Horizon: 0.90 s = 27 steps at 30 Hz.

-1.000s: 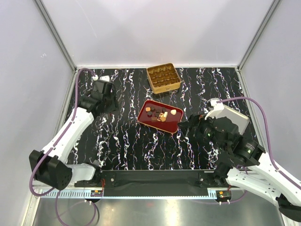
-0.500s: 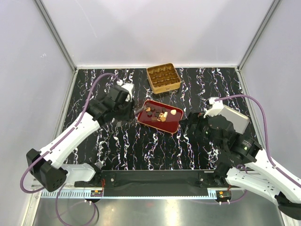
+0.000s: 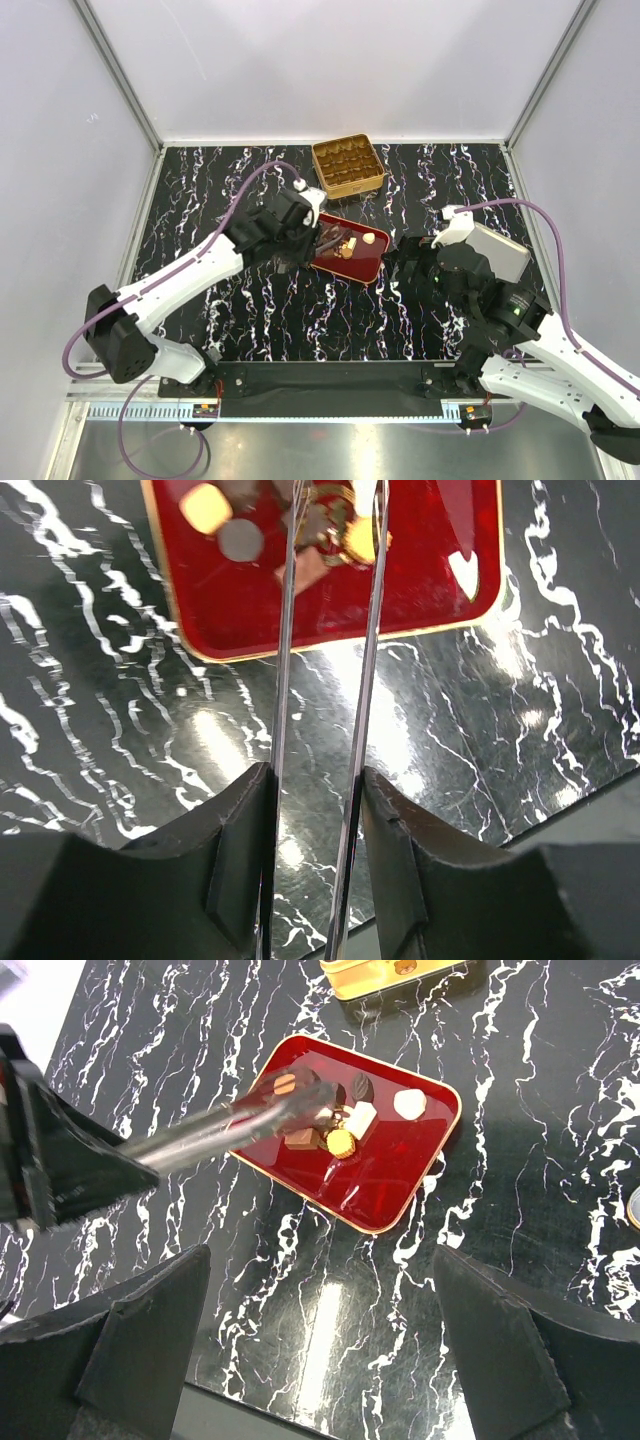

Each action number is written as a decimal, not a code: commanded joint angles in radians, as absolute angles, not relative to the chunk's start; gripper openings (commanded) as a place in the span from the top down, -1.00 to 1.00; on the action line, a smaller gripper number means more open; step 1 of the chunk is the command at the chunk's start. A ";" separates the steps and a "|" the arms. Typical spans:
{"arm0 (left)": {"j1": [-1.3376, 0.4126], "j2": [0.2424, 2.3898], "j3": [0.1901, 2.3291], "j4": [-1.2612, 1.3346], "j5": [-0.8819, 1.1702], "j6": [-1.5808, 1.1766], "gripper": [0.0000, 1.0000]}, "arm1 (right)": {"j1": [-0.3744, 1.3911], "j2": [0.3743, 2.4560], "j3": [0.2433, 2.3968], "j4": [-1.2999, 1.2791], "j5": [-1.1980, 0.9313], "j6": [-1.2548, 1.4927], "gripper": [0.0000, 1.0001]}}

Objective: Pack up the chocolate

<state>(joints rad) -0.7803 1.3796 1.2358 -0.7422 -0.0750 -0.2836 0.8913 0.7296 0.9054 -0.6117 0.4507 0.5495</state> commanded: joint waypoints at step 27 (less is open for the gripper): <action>-0.862 1.440 1.193 -0.667 -0.110 -0.293 0.15 | 0.900 0.710 0.945 -0.601 0.492 0.542 -0.99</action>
